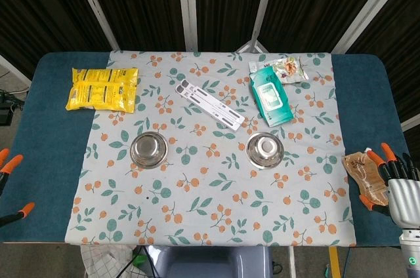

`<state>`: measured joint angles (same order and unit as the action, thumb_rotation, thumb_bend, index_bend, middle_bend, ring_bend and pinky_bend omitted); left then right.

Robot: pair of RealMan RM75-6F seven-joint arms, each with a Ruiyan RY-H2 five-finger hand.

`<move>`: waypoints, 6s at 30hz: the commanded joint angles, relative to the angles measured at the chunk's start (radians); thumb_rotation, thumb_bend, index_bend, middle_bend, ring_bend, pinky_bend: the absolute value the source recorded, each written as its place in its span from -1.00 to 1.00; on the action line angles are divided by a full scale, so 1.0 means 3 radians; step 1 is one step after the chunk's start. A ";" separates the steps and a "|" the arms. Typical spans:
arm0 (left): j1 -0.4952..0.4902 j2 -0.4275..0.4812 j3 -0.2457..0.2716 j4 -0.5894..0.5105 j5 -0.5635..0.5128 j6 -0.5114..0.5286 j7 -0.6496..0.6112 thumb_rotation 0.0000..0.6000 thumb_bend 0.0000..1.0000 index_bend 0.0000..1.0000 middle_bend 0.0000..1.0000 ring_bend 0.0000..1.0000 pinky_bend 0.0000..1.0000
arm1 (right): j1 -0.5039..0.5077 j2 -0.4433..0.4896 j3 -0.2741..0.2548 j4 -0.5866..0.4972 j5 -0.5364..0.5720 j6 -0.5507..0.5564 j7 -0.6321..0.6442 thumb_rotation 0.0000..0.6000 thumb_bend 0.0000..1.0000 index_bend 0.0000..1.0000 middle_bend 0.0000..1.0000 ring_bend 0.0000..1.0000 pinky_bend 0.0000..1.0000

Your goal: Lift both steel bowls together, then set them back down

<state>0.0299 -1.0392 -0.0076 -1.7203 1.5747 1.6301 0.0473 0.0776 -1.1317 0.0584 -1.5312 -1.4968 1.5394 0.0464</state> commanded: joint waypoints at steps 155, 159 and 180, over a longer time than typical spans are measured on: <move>-0.2539 -0.1258 -0.0549 0.0703 -0.2254 -0.2895 0.0989 1.00 -1.00 -0.85 -1.00 -1.00 -0.78 | 0.1810 0.0047 0.0465 -0.0135 0.1982 -0.2246 -0.0423 1.00 -0.84 -0.32 -0.38 -0.20 -0.93; -0.2607 -0.1342 -0.0520 0.0784 -0.2355 -0.2919 0.1063 1.00 -1.00 -0.85 -1.00 -1.00 -0.78 | 0.1804 0.0048 0.0466 -0.0105 0.1971 -0.2261 -0.0395 1.00 -0.83 -0.32 -0.38 -0.20 -0.93; -0.2767 -0.1739 -0.0450 0.1088 -0.2249 -0.2791 0.1117 1.00 -0.93 -0.32 -0.46 -0.49 -0.25 | 0.1707 0.0188 0.0506 -0.0059 0.1896 -0.2256 -0.0201 1.00 -0.83 -0.32 -0.38 -0.20 -0.92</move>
<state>-0.7991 -1.5580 -0.1426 -1.3949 0.9007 0.7880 0.3799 0.5899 -1.0755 0.2101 -1.5493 -0.9278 0.8625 -0.0141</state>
